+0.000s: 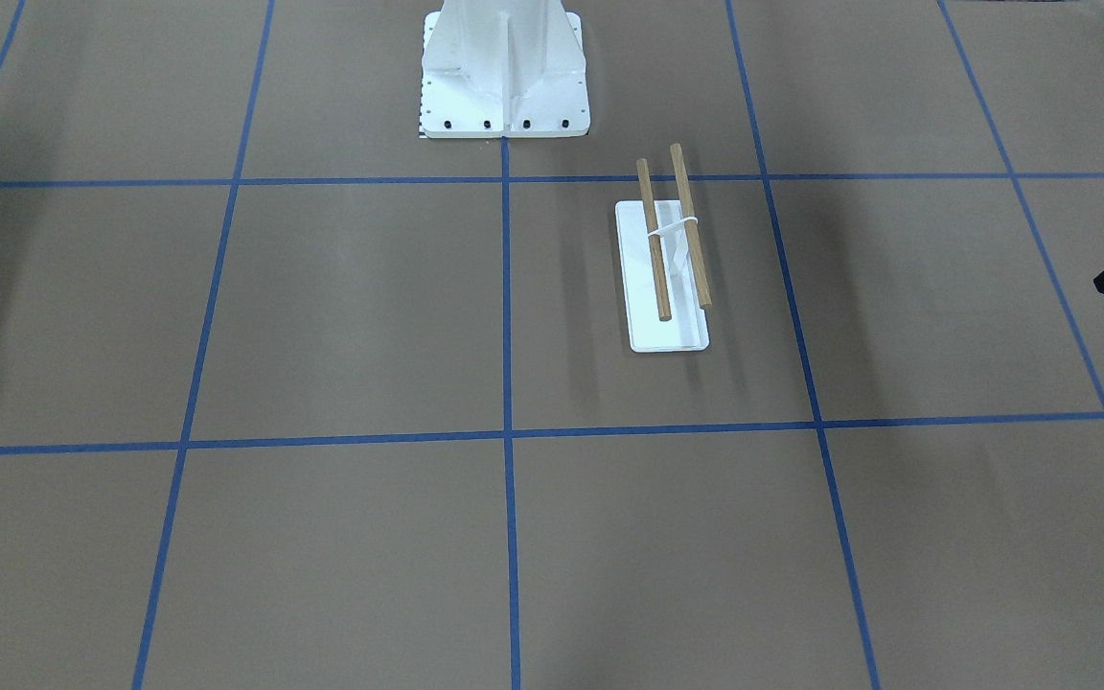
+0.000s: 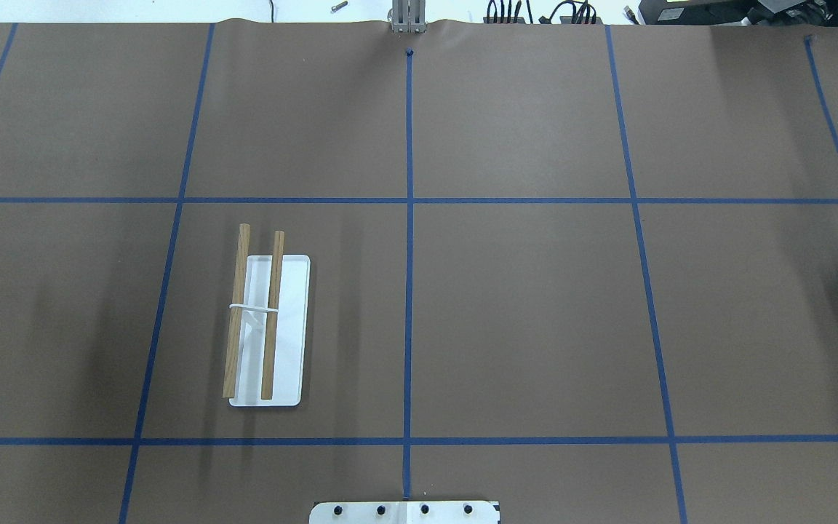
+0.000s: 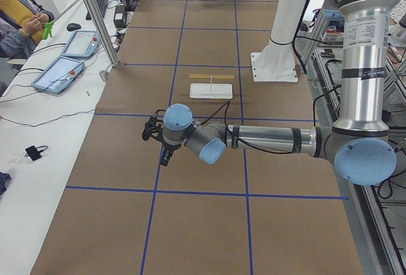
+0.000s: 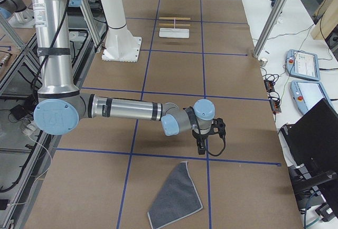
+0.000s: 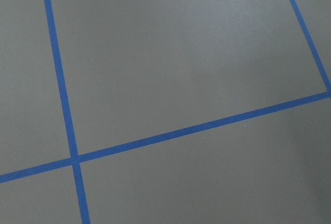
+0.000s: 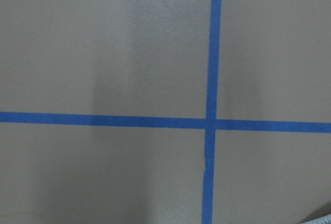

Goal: Hang towel on rack

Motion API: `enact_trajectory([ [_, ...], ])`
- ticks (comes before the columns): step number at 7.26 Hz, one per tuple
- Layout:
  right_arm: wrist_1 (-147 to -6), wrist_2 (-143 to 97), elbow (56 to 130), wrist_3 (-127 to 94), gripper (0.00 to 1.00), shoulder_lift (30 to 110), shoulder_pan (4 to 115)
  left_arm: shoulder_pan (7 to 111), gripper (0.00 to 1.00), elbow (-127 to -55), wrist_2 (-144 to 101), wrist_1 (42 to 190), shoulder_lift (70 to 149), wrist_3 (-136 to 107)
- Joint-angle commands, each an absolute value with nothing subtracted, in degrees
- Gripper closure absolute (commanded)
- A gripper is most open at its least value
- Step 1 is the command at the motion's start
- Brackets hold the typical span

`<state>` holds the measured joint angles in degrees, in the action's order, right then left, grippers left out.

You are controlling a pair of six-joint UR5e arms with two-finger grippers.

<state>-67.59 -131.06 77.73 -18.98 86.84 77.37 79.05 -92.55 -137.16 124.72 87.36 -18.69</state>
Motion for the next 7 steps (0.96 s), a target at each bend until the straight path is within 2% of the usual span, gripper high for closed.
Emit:
enact_trajectory([
  [1, -67.6, -131.0, 74.7, -20.8, 0.00, 86.8, 77.2, 79.0, 0.02, -92.5, -137.2, 124.7, 87.4, -19.4],
  [4, -67.4, -131.0, 72.5, -20.7, 0.00, 85.4, 74.4, 79.1, 0.02, -92.5, -137.2, 124.7, 87.4, -19.5],
  [5, -67.5, -130.7, 72.2, -20.6, 0.15, 85.7, 74.4, 79.0, 0.02, -92.5, -137.2, 124.7, 87.4, -19.5],
  [7, -67.5, -130.4, 72.2, -20.5, 0.18, 86.1, 74.4, 79.1, 0.02, -92.7, -137.1, 124.7, 87.4, -20.2],
])
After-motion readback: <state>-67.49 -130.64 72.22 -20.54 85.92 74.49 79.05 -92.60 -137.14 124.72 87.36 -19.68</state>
